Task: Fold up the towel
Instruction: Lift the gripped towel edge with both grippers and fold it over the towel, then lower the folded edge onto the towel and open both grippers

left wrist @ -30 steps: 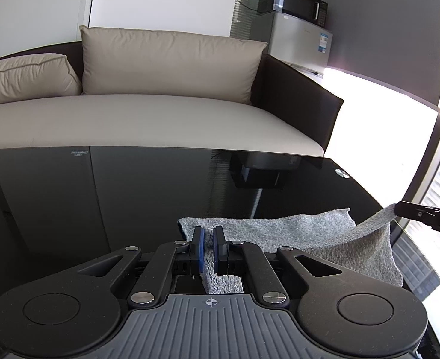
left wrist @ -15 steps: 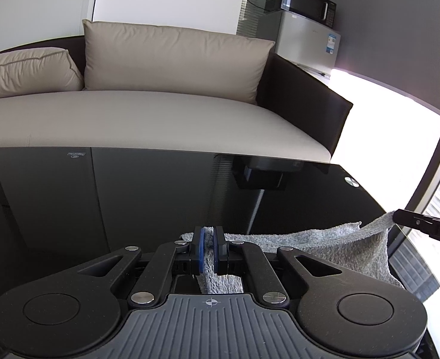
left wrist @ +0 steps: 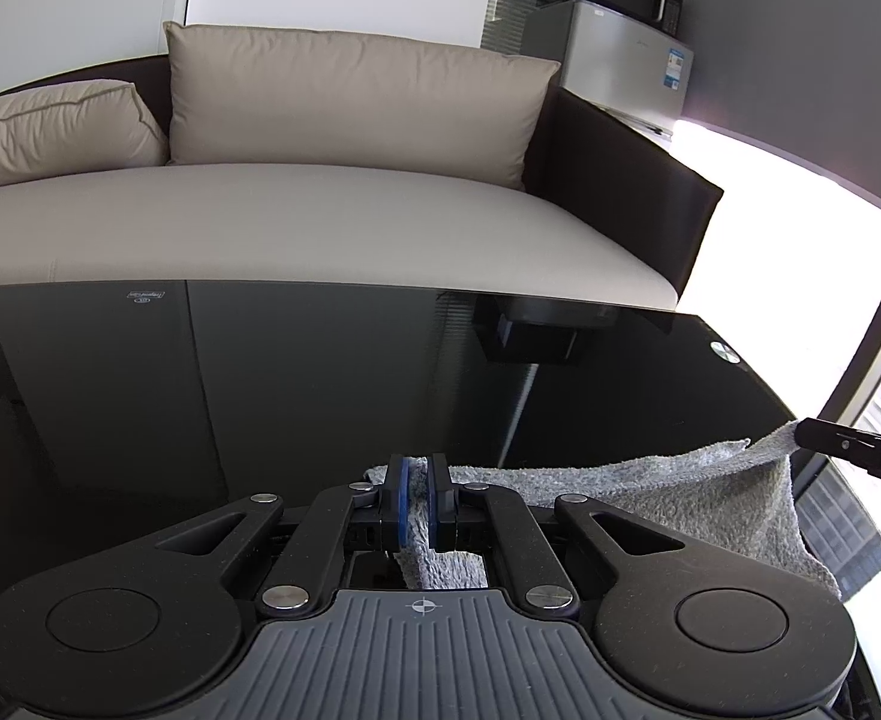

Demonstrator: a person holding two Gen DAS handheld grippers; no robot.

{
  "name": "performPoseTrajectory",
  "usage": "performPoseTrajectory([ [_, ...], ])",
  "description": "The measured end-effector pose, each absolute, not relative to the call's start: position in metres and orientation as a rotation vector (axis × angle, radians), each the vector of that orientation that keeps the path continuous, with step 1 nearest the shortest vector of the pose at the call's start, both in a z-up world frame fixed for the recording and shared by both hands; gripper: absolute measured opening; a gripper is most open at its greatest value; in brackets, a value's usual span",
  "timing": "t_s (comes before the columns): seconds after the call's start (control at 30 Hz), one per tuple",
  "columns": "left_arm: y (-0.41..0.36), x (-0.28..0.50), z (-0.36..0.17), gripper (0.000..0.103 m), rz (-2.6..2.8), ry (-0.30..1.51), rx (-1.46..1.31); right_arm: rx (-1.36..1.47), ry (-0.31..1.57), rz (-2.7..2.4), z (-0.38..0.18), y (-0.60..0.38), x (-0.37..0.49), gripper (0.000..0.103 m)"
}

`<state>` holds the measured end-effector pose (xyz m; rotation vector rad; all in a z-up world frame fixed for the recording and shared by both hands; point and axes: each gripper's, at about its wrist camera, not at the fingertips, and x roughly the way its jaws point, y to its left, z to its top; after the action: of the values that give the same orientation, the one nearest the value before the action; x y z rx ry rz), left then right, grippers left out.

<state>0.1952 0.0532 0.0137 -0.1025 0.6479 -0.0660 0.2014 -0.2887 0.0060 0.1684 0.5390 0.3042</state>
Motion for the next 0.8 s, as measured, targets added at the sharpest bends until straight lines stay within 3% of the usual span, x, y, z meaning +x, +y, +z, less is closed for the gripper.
performPoseTrajectory([
  [0.8,0.056,0.214,0.002,0.01,-0.037,0.675,-0.095,0.192,0.574,0.275,-0.011,-0.289,0.215,0.004],
])
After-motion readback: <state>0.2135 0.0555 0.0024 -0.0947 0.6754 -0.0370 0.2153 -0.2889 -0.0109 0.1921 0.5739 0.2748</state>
